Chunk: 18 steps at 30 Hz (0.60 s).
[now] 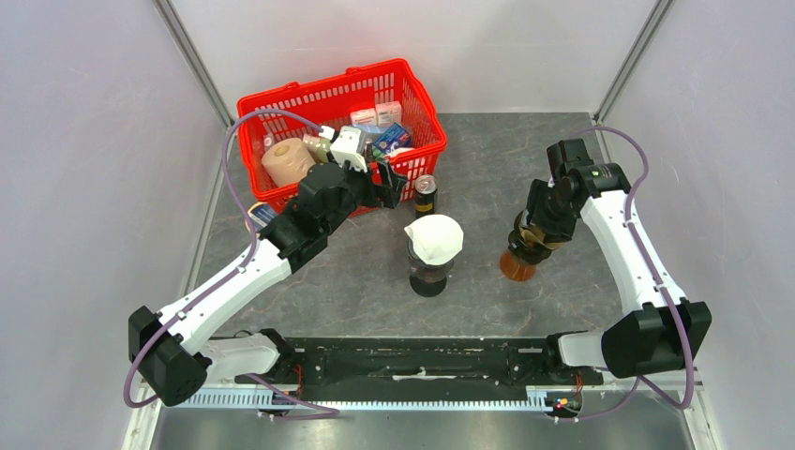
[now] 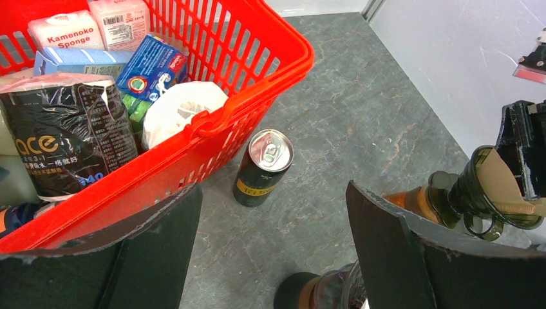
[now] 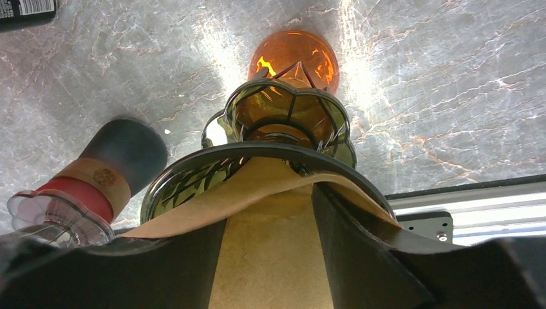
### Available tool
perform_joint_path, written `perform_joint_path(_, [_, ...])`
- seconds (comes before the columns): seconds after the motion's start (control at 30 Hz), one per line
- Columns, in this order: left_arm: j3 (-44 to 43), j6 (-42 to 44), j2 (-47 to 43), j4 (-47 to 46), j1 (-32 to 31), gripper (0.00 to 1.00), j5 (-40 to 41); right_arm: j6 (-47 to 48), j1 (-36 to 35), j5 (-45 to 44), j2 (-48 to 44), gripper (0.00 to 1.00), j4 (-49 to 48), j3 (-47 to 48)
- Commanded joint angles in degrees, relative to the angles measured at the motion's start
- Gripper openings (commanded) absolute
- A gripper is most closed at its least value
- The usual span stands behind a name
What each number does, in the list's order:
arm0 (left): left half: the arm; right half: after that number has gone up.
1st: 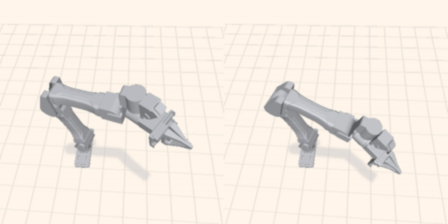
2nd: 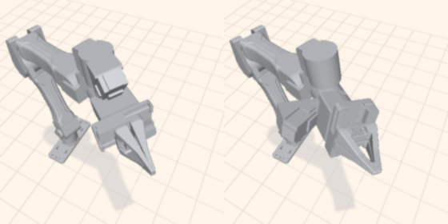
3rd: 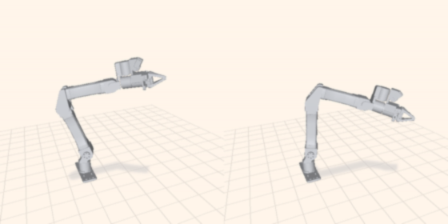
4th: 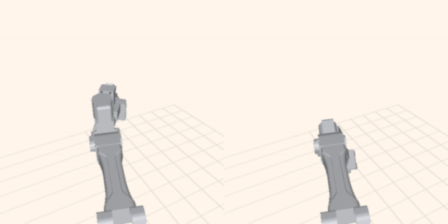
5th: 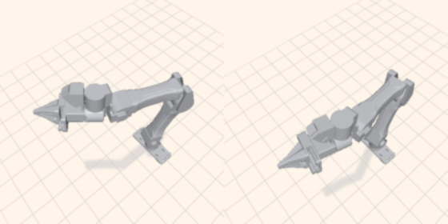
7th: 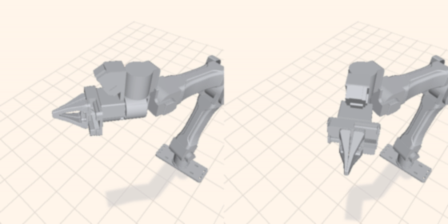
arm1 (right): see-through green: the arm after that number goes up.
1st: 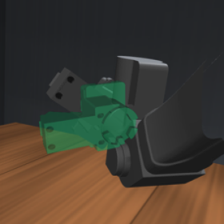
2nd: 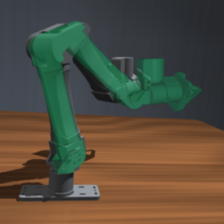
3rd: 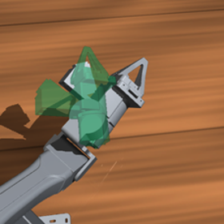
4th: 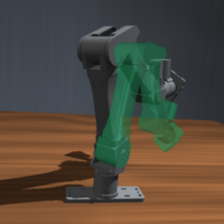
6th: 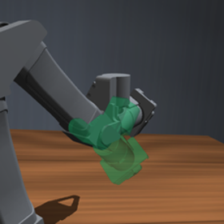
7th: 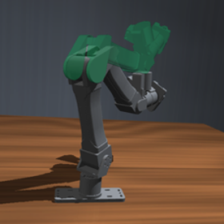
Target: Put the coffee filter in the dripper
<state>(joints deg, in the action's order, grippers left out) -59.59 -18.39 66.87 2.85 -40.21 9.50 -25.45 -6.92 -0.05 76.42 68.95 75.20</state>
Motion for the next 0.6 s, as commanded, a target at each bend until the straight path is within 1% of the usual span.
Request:
perform_joint_path(0.0, [-0.96, -0.06, -0.31, -1.89, 0.39, 0.89, 0.55, 0.41, -0.13, -0.34, 0.18, 0.68, 1.25, 0.13])
perform_joint_path(0.57, [-0.86, -0.06, -0.45, -1.80, 0.37, 0.89, 0.93, 1.39, -0.14, -0.44, 0.14, 0.71, 1.28, 0.12])
